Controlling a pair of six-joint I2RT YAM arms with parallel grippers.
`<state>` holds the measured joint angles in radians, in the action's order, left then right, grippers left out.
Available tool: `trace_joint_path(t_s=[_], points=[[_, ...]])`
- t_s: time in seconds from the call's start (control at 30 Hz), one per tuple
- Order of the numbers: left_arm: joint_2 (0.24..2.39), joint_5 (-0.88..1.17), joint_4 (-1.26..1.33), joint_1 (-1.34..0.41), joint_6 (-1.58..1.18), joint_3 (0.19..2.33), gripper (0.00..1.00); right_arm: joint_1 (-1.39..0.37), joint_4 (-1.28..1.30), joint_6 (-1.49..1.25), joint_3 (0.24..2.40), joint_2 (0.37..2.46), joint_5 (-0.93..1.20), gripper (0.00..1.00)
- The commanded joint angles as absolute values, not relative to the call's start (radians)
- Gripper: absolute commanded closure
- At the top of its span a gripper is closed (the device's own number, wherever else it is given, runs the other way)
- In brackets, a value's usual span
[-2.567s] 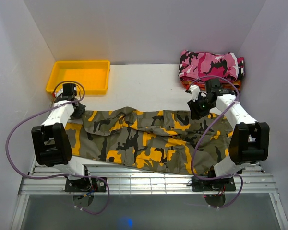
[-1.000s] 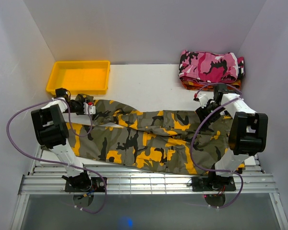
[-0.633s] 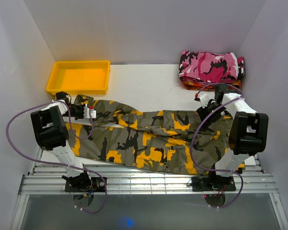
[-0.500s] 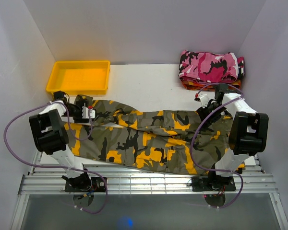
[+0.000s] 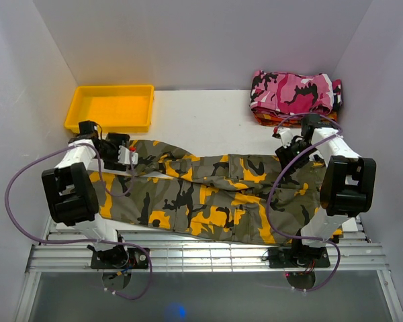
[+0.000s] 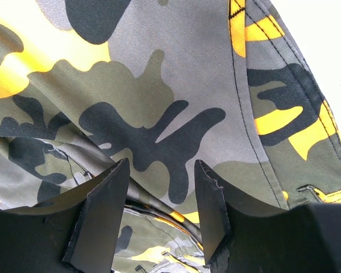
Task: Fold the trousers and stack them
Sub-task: Flatten the trousers out
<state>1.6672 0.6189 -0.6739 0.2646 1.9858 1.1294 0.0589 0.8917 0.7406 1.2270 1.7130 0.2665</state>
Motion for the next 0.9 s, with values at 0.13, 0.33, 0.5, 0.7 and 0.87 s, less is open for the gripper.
trace_joint_path(t_s=[0.13, 0.33, 0.5, 0.7, 0.87], points=[[1.715, 0.440, -0.653, 0.160, 2.681, 1.089, 0.08, 0.078, 0.900, 0.752, 1.246, 1.732, 0.259, 0.45], [1.793, 0.261, -0.650, 0.115, 2.683, 1.106, 0.15, 0.109, 0.882, 0.712, 1.256, 1.772, 0.249, 0.45], [1.824, 0.222, -0.652, 0.097, 2.681, 1.121, 0.38, 0.117, 0.881, 0.703, 1.261, 1.801, 0.259, 0.45], [1.804, 0.190, -0.678, 0.084, 2.680, 1.112, 0.81, 0.138, 0.879, 0.709, 1.281, 1.824, 0.245, 0.45], [1.751, 0.250, -0.706, 0.084, 2.630, 1.143, 1.00, 0.150, 0.862, 0.706, 1.282, 1.839, 0.221, 0.47]])
